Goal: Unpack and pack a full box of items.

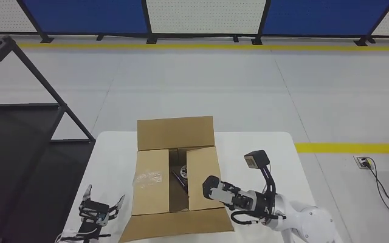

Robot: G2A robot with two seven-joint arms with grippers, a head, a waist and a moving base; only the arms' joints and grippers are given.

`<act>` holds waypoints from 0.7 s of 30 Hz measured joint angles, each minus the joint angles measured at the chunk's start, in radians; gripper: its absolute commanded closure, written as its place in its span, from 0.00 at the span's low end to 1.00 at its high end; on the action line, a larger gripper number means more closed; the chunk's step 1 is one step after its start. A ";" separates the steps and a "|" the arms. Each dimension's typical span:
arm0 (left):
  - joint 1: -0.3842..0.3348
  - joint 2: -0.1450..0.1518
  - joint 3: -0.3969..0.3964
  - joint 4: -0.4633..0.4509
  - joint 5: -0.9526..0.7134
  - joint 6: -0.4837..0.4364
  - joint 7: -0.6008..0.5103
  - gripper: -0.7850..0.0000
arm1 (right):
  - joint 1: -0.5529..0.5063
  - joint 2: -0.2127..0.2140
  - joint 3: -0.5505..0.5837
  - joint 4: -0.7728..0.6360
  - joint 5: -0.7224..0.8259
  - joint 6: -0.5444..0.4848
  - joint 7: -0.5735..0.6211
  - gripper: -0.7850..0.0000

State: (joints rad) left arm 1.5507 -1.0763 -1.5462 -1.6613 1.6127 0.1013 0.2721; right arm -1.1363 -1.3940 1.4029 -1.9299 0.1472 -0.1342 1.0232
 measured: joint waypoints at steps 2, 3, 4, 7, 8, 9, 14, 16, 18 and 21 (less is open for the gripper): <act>-0.025 -0.003 0.010 0.029 -0.034 -0.031 0.018 0.00 | 0.000 0.000 0.000 0.000 0.000 0.000 0.000 0.00; -0.035 -0.004 0.012 0.040 -0.043 -0.042 0.021 0.00 | 0.000 0.000 0.000 0.000 0.000 0.000 0.000 0.00; -0.043 -0.005 0.015 0.049 -0.046 -0.053 0.023 0.00 | 0.000 0.000 0.000 0.000 0.000 0.000 0.000 0.00; -0.062 -0.007 0.026 0.066 -0.043 -0.083 0.035 0.00 | 0.000 0.000 0.000 0.000 0.000 0.000 0.000 0.00; -0.066 -0.008 0.031 0.069 -0.042 -0.090 0.046 0.00 | 0.000 0.000 0.000 0.000 0.000 0.000 0.000 0.00; -0.067 -0.009 0.034 0.071 -0.039 -0.095 0.055 0.00 | 0.000 0.000 0.000 0.000 0.000 0.000 0.000 0.00; -0.059 -0.012 0.043 0.071 -0.027 -0.102 0.106 0.00 | 0.000 0.000 0.000 0.000 0.000 0.000 0.000 0.00; -0.058 -0.014 0.046 0.071 -0.027 -0.094 0.109 0.00 | 0.000 0.000 0.000 0.000 0.000 0.000 0.000 0.00; -0.061 -0.017 0.052 0.071 -0.017 -0.081 0.104 0.00 | 0.000 0.000 0.000 0.000 0.000 0.000 0.000 0.00; -0.070 -0.021 0.066 0.072 -0.001 -0.062 0.092 0.00 | 0.000 0.000 0.000 0.000 0.000 0.000 0.000 0.00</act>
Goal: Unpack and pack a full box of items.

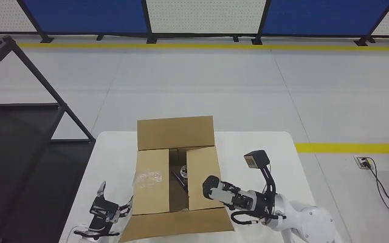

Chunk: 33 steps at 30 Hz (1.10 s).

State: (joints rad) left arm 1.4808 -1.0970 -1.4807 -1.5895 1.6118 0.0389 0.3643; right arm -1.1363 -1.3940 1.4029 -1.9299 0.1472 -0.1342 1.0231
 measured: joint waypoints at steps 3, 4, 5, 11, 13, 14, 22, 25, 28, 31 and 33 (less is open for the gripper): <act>-0.015 -0.006 0.016 0.008 0.010 0.027 -0.020 0.00 | 0.000 0.000 0.000 0.000 0.000 0.000 0.000 0.00; -0.021 -0.008 0.022 0.013 0.011 0.035 -0.027 0.00 | 0.000 0.000 0.000 0.000 0.000 0.000 0.000 0.00; -0.030 -0.010 0.029 0.019 0.013 0.042 -0.034 0.00 | 0.000 0.000 0.000 0.000 0.000 0.000 0.000 0.00; -0.072 -0.021 0.057 0.055 0.008 0.061 -0.050 0.00 | 0.000 0.000 0.000 0.000 0.000 0.000 0.000 0.00; -0.081 -0.024 0.062 0.063 0.007 0.062 -0.052 0.00 | 0.000 0.000 0.000 0.000 0.000 0.000 0.000 0.00; -0.086 -0.025 0.064 0.068 0.005 0.064 -0.052 0.00 | 0.000 0.000 0.000 0.000 0.000 0.000 0.000 0.00; -0.113 -0.039 0.073 0.095 -0.031 0.108 -0.080 0.00 | 0.000 0.000 0.000 0.000 0.000 0.000 0.000 0.00; -0.123 -0.044 0.075 0.103 -0.045 0.125 -0.093 0.00 | 0.000 0.000 0.000 0.000 0.000 0.000 0.000 0.00; -0.130 -0.048 0.077 0.105 -0.052 0.136 -0.090 0.00 | 0.000 0.000 0.000 0.000 0.000 0.000 0.000 0.00; -0.130 -0.051 0.081 0.105 -0.042 0.144 -0.063 0.00 | 0.000 0.000 0.000 0.000 0.000 0.000 0.000 0.00; -0.127 -0.055 0.085 0.107 -0.030 0.170 -0.046 0.00 | 0.000 0.000 0.000 0.000 0.000 0.000 0.000 0.00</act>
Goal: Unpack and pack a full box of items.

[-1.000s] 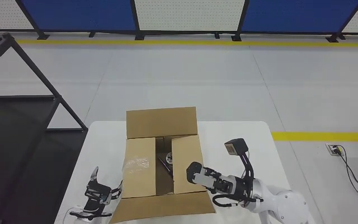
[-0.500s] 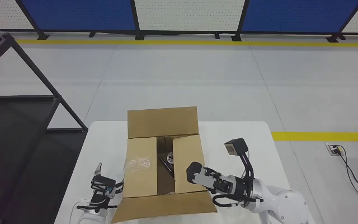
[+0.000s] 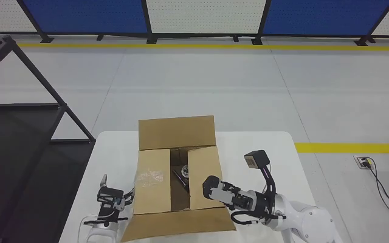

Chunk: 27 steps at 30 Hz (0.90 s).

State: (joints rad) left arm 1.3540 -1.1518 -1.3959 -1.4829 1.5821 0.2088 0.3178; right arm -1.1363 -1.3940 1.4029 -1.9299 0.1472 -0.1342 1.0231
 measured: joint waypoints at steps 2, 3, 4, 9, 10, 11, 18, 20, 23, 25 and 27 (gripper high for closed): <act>0.000 -0.005 0.006 0.004 -0.001 0.030 0.013 0.00 | 0.000 0.000 0.000 0.000 0.000 0.000 0.000 0.00; -0.001 -0.007 0.008 0.007 -0.002 0.044 0.020 0.00 | 0.000 0.000 0.000 0.000 0.000 0.000 0.000 0.00; -0.001 -0.009 0.011 0.010 -0.002 0.060 0.028 0.00 | 0.000 0.000 0.000 0.000 0.000 0.000 0.000 0.00; -0.016 -0.024 0.031 0.037 -0.009 0.137 0.032 0.00 | 0.000 0.000 0.000 0.000 0.000 0.000 0.000 0.00; -0.021 -0.025 0.032 0.042 -0.011 0.138 0.031 0.00 | 0.000 0.000 0.000 0.000 0.000 0.000 0.000 0.00; -0.026 -0.027 0.034 0.048 -0.011 0.135 0.028 0.00 | 0.000 0.000 0.000 0.000 0.000 0.000 0.000 0.00; -0.048 -0.033 0.040 0.058 0.008 0.101 0.012 0.10 | 0.000 0.000 0.000 0.000 0.000 0.000 0.000 0.00; -0.051 -0.035 0.041 0.059 0.012 0.097 0.010 0.29 | 0.000 0.000 0.000 0.000 0.000 0.000 0.000 0.00; -0.052 -0.038 0.041 0.057 0.014 0.096 0.012 0.62 | 0.000 0.000 0.000 0.000 0.000 0.000 0.000 0.00; -0.050 -0.040 0.039 0.058 0.015 0.096 0.014 0.71 | 0.000 0.000 0.000 0.000 0.000 0.000 0.000 0.00; -0.046 -0.041 0.036 0.058 0.014 0.097 0.017 0.77 | 0.000 0.000 0.000 0.000 0.000 0.000 0.000 0.00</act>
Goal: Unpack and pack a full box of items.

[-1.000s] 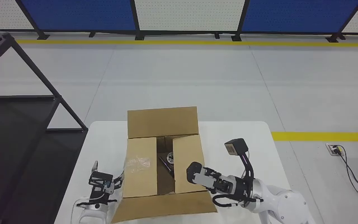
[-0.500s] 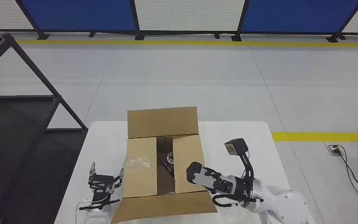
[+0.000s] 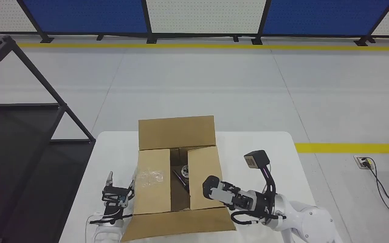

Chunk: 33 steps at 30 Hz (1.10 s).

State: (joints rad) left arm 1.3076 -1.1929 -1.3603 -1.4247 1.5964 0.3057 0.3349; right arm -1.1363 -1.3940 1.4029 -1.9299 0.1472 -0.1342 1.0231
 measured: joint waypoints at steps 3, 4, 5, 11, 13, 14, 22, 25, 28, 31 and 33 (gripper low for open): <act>0.005 -0.002 -0.005 0.004 0.001 -0.004 0.003 0.82 | 0.000 0.000 0.000 0.000 0.000 0.000 0.000 0.00; 0.005 -0.002 -0.007 0.005 0.004 -0.006 0.002 0.83 | 0.000 0.000 0.000 0.000 0.000 0.000 0.000 0.00; 0.005 -0.003 -0.008 0.007 0.008 -0.008 0.000 0.84 | 0.000 0.000 0.000 0.000 0.000 0.000 0.000 0.00; 0.003 -0.006 -0.013 0.009 0.018 -0.015 -0.004 0.91 | 0.000 0.000 0.000 0.000 0.000 0.000 0.000 0.00; 0.003 -0.008 -0.015 0.009 0.018 -0.018 -0.003 0.92 | 0.000 0.000 0.000 0.000 0.000 0.000 0.000 0.00; 0.003 -0.008 -0.016 0.009 0.019 -0.019 -0.002 0.92 | 0.000 0.000 0.000 0.000 0.000 0.000 0.000 0.00; 0.014 -0.015 -0.028 0.008 0.004 -0.014 0.000 0.95 | 0.000 0.000 0.000 0.000 0.000 0.000 0.000 0.00; 0.020 -0.017 -0.033 0.007 -0.003 -0.013 0.003 0.96 | 0.000 0.000 0.000 0.000 0.000 0.000 0.000 0.00; 0.031 -0.020 -0.039 -0.001 -0.018 -0.006 0.009 0.99 | 0.000 0.000 0.000 0.000 0.000 0.000 0.000 0.00; 0.044 -0.023 -0.046 -0.014 -0.034 0.007 0.013 1.00 | 0.000 0.000 0.000 0.000 0.000 0.000 0.000 0.00; 0.056 -0.025 -0.053 -0.027 -0.051 0.015 0.016 1.00 | 0.000 0.000 0.000 0.000 0.000 0.000 0.000 0.00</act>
State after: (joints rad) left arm 1.3637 -1.2181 -1.4133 -1.4512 1.5458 0.3211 0.3510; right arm -1.1363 -1.3940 1.4029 -1.9299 0.1472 -0.1342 1.0231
